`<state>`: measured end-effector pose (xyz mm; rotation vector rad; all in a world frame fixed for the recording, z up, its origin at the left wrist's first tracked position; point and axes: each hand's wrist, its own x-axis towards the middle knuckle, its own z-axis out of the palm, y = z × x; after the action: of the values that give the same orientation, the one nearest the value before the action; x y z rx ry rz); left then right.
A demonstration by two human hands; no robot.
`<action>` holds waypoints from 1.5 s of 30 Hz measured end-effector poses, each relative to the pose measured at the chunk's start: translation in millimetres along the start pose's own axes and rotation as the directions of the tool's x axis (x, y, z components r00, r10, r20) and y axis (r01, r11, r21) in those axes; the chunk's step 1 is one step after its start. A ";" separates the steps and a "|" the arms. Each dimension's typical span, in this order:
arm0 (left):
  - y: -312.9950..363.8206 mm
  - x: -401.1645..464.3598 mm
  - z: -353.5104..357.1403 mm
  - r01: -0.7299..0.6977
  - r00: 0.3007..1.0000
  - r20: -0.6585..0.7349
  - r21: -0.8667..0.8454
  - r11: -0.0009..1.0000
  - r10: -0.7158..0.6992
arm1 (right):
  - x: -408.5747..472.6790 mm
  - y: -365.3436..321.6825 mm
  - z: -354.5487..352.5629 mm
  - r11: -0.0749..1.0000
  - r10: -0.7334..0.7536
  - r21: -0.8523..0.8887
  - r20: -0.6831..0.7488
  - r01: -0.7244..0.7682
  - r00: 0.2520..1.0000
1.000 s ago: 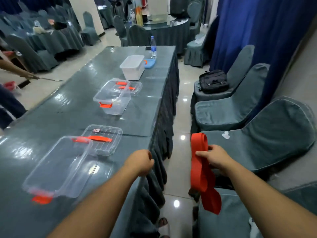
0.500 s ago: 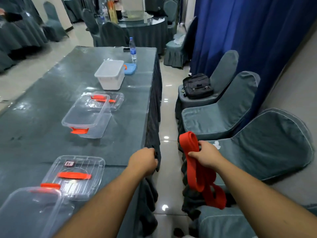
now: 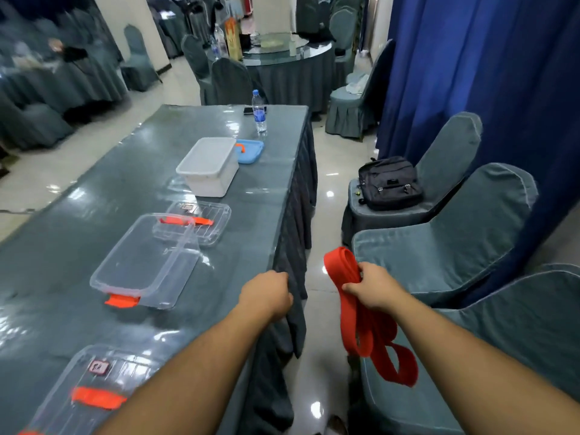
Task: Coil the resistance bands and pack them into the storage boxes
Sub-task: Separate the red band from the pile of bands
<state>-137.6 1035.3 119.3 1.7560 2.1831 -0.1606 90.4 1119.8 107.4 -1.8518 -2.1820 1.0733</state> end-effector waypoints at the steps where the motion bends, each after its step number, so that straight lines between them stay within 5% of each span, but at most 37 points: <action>1: 4.2 11.4 -5.4 0.006 1.000 -0.011 -0.001 1.000 -0.006 | 15.3 -1.7 -7.9 1.000 -0.011 -0.009 0.002 0.011 1.000; 16: -2.2 156.5 -53.6 0.074 0.997 0.000 0.024 0.997 -0.074 | 180.5 -30.5 -64.3 0.991 -0.045 -0.126 0.050 0.051 0.998; 28: -76.6 312.2 -97.3 0.143 0.989 -0.034 -0.041 0.989 -0.144 | 335.7 -131.2 -85.4 0.958 -0.106 -0.255 0.104 0.130 0.989; 36: -132.5 365.6 -101.1 0.295 0.955 0.008 -0.121 0.948 -0.296 | 426.3 -202.8 -72.5 0.837 -0.175 -0.461 0.284 0.294 0.943; 45: -176.4 414.0 -103.5 0.476 0.879 0.050 -0.142 0.868 -0.474 | 548.6 -276.7 -48.6 0.695 -0.304 -0.490 0.462 0.526 0.833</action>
<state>-403.0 1408.6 60.5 1.1034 2.5060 -0.1172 -261.3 1625.8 96.9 -1.2097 -3.2556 0.6788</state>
